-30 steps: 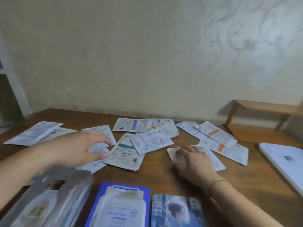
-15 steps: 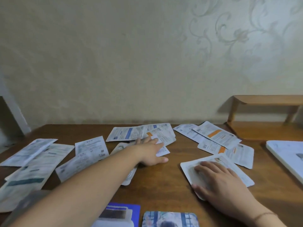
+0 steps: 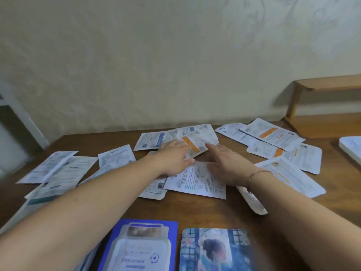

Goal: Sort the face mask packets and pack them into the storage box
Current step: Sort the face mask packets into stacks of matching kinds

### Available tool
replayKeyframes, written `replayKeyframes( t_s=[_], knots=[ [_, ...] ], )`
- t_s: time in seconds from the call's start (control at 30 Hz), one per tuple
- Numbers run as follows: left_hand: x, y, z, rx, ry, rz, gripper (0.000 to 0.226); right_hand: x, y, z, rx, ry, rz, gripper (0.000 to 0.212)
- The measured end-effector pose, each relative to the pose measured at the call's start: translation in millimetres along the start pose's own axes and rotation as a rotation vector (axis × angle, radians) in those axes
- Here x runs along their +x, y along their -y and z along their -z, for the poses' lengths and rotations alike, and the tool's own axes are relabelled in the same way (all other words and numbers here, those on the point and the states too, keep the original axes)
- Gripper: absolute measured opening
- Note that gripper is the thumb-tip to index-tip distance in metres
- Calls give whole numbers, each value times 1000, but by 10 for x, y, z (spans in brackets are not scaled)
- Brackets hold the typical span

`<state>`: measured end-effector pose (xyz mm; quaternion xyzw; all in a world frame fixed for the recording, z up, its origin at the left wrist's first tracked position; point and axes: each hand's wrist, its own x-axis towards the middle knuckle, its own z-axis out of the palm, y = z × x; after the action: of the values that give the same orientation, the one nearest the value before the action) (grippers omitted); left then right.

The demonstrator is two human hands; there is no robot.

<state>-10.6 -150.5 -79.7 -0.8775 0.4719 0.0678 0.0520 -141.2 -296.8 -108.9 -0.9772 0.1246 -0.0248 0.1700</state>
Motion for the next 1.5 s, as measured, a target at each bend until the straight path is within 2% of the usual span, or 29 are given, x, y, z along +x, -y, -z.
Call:
replayKeyframes(
  t_s=[0.07,0.13,0.2,0.27,0.33,0.4,0.43,0.5,0.57,0.7,0.77,0.83,0.87,0.9,0.97,1.0,1.07,1.17,1.23,1.3,1.33,1.4,1.5],
  knots=[
    [-8,38,-63,-19,74,-9,63,77,0,-20,-40,39,-8,62],
    [-55,35,-54,-63,72,-122,55,89,-15,-11,-81,42,27,57],
    [-82,58,-11,-136,48,-256,48,38,-42,22,-123,-3,15,49],
    [-46,131,31,-145,-60,-284,47,-62,-42,92,-227,-68,-71,42],
    [37,259,49,-67,-176,-140,59,-166,-41,160,-282,-117,-155,41],
    [105,413,38,-51,-133,83,73,-269,-66,199,-331,-133,-207,38],
    [126,477,27,-60,-79,161,73,-309,-89,198,-342,-134,-223,37],
    [171,585,-26,-28,-47,190,58,-368,-123,192,-322,-139,-233,38],
    [178,617,-40,148,-92,121,37,-397,-128,183,-294,-149,-239,38],
    [101,510,43,606,-109,-82,19,-428,-34,194,-318,-191,-212,41],
    [-1,410,108,703,-179,-218,13,-443,66,180,-343,-253,-117,52],
    [-103,300,117,717,-340,-407,8,-420,195,171,-386,-366,-14,70],
    [-144,246,112,683,-444,-513,10,-400,271,169,-406,-427,38,70],
    [-183,188,105,615,-551,-613,13,-367,351,147,-439,-453,77,61],
    [-284,19,121,476,-675,-711,19,-325,498,140,-450,-351,60,28],
    [-341,-64,137,430,-712,-714,21,-331,545,160,-427,-301,18,19],
    [-460,-157,208,311,-673,-557,17,-405,560,223,-446,-259,-58,19],
    [-612,-53,302,-91,-606,-248,17,-682,471,369,-367,-445,-85,20],
    [-767,-56,415,-608,-640,-165,10,-949,435,468,-169,-525,-75,24],
    [-911,-149,539,-1015,-576,-143,13,-1273,436,522,203,-482,-57,31],
    [-977,-220,588,-1113,-503,-154,13,-1458,460,512,417,-438,-62,31],
    [-1093,-371,644,-1157,-360,-175,13,-1851,546,445,789,-347,-86,22],
    [-1189,-535,632,-1175,-205,-215,15,-2270,659,267,1065,-280,-119,15]
  ],
)
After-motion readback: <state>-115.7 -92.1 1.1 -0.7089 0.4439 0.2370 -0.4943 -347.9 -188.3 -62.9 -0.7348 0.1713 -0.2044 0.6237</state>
